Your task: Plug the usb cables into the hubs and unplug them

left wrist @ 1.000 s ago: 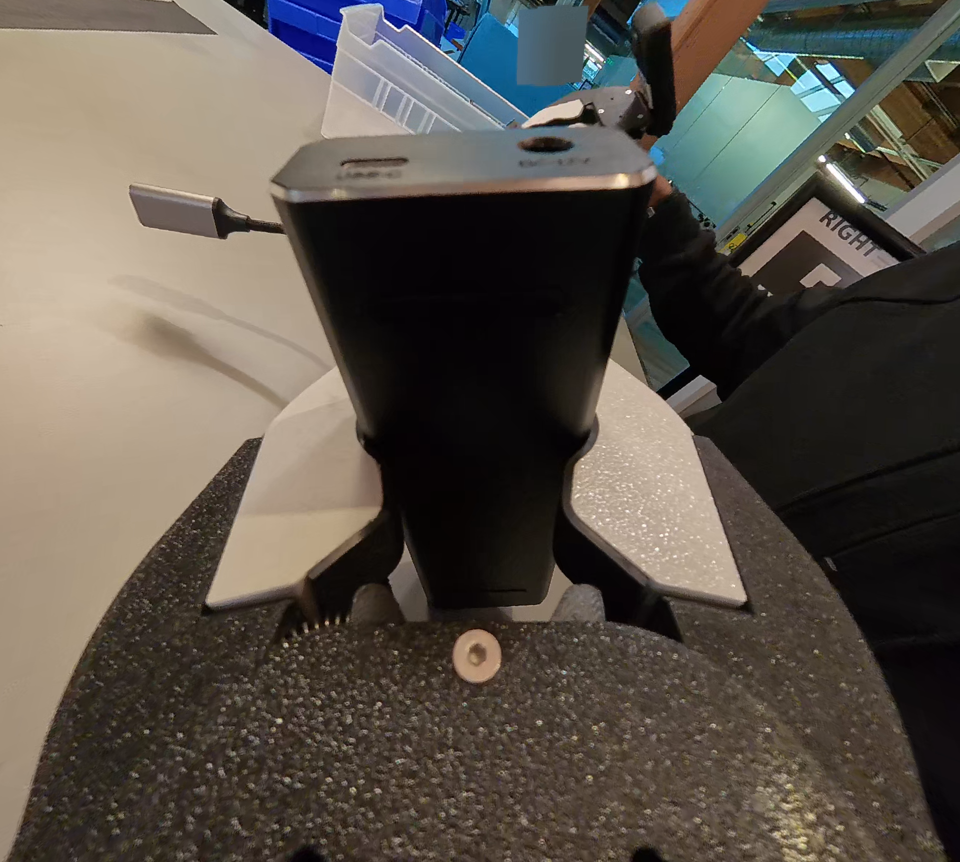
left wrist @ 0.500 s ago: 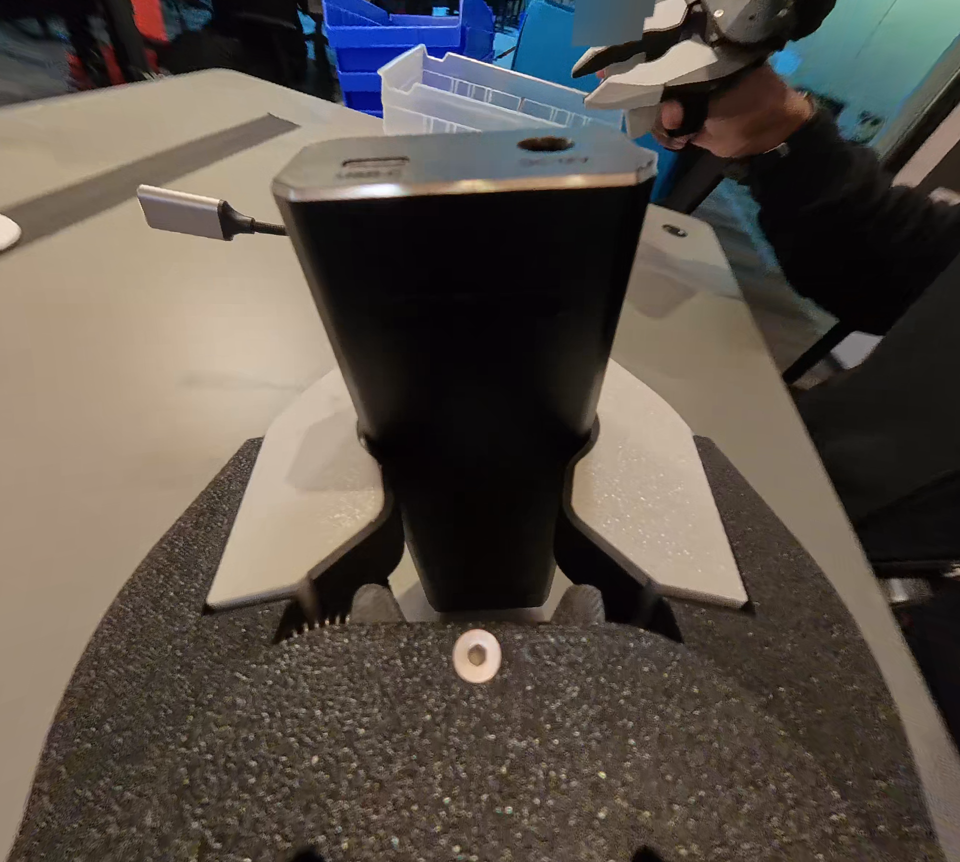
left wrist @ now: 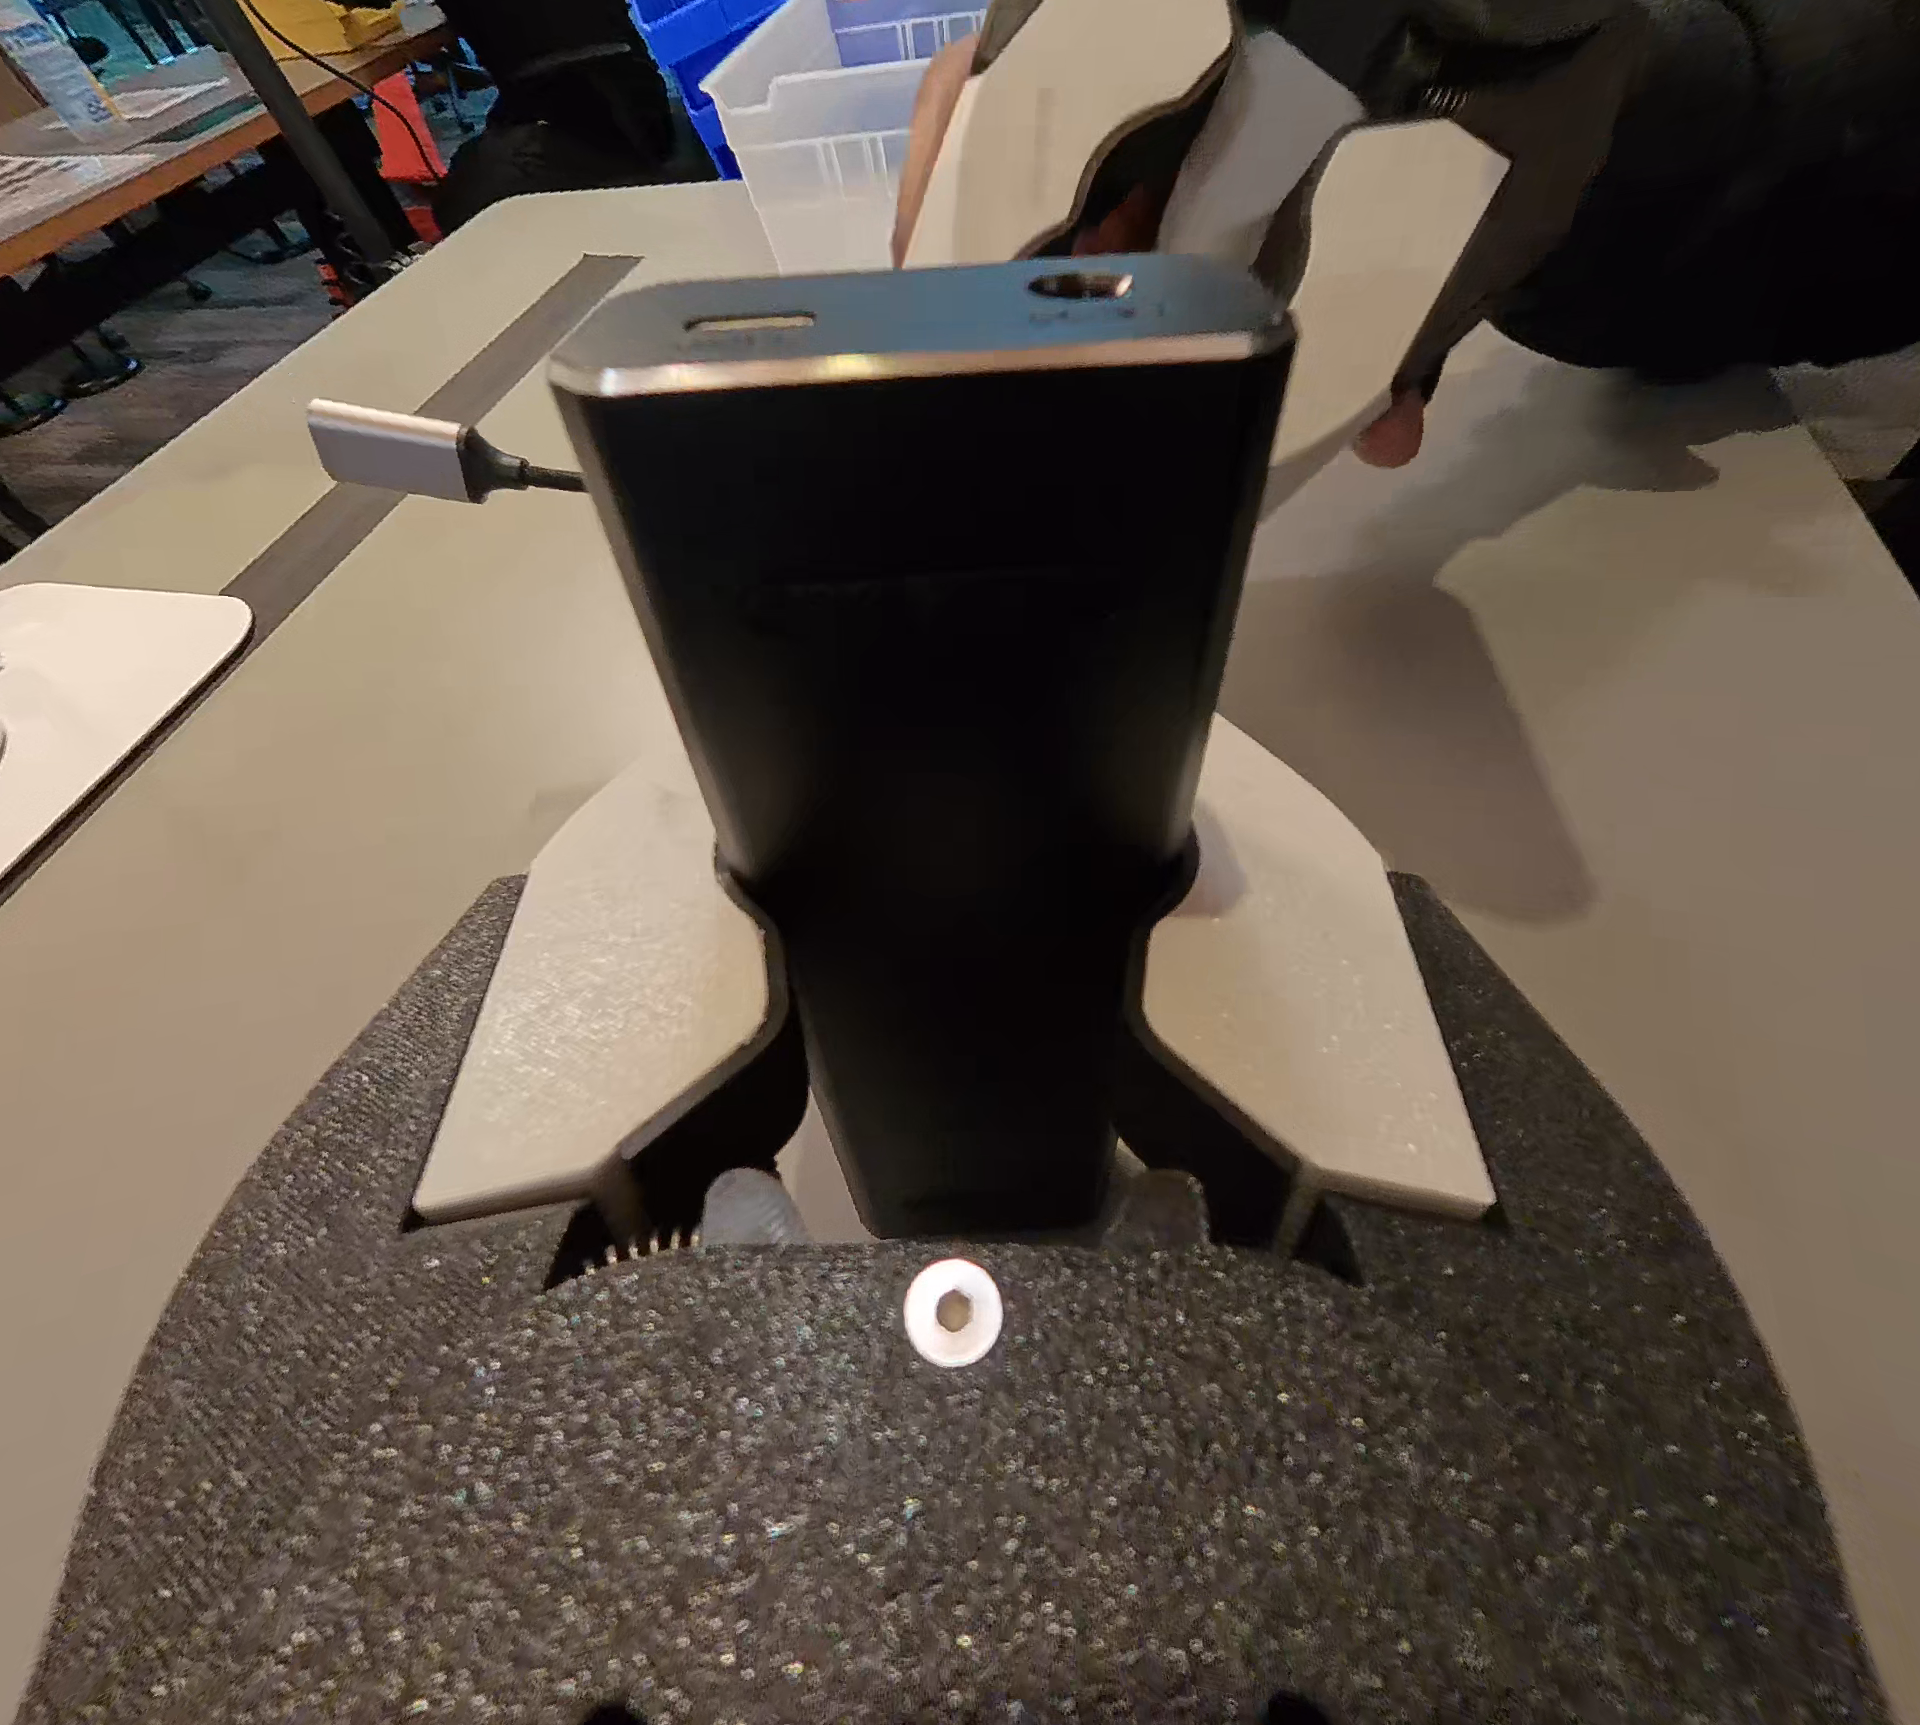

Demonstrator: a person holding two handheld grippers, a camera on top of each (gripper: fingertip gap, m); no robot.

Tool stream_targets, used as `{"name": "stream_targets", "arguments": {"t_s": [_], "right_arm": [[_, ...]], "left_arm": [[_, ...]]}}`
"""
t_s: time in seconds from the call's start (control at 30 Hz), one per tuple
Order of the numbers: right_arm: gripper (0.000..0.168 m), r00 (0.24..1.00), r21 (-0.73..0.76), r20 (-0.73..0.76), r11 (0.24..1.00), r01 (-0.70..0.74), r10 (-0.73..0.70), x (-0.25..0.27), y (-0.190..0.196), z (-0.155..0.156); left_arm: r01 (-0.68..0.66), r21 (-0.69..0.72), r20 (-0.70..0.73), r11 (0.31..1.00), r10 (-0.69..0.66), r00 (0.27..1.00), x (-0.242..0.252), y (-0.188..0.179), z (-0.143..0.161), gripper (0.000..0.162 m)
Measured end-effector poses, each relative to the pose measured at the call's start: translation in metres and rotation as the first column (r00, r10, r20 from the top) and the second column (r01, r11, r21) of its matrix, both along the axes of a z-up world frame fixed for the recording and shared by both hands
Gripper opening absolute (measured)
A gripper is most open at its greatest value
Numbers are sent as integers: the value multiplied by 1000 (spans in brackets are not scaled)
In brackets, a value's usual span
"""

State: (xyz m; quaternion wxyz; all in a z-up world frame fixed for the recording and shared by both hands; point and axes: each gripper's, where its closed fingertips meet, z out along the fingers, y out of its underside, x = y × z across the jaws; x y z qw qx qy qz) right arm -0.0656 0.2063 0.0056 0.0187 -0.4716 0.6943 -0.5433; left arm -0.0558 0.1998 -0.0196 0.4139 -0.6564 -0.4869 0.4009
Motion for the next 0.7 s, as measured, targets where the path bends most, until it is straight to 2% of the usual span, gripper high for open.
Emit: {"name": "stream_targets", "arguments": {"t_s": [0.13,0.33,0.6,0.7], "right_arm": [[40,995,13,-77,998,-61,62,15,-2,-16],[32,985,38,-82,988,-148,151,31,1,-26],[27,971,74,11,968,-238,238,42,11,-18],[18,965,98,18,960,-261,261,45,15,-17]], "left_arm": [[61,-41,27,997,-60,998,2,9,-4,71],[122,-140,41,983,-117,992,3,20,-5,71],[121,-190,52,974,-113,992,-4,26,-7,71],[124,-178,54,976,-116,992,-5,28,-8,71]]}}
